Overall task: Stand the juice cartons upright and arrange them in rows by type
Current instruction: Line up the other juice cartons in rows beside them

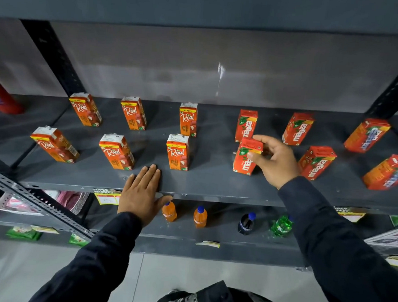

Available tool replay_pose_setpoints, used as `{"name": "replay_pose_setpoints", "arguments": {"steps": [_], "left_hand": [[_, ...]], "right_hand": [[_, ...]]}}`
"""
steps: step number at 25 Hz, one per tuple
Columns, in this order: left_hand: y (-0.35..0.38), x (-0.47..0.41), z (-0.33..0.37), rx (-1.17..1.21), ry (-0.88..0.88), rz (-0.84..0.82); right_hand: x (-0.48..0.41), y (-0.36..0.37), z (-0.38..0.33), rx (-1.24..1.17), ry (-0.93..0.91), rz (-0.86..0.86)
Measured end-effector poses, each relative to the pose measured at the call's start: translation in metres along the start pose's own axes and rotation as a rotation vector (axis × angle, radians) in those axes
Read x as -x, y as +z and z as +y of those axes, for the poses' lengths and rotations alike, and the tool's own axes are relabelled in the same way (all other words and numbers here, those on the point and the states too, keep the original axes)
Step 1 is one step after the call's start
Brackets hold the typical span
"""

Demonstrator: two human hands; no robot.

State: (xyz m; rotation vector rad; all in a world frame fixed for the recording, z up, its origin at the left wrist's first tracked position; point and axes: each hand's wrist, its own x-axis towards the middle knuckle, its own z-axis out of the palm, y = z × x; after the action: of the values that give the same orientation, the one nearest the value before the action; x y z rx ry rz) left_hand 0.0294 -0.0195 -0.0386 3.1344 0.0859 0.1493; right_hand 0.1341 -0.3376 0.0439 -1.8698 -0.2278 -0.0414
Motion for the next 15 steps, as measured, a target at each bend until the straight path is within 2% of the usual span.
{"name": "replay_pose_setpoints", "arguments": {"steps": [8,15], "left_hand": [[-0.003,0.001,0.002,0.004,0.001,0.001],[-0.005,0.002,0.003,0.007,0.003,0.009]], "right_hand": [[-0.015,-0.010,0.007,0.123,-0.020,-0.269],[-0.006,-0.001,0.025,0.149,-0.018,-0.251]]}}
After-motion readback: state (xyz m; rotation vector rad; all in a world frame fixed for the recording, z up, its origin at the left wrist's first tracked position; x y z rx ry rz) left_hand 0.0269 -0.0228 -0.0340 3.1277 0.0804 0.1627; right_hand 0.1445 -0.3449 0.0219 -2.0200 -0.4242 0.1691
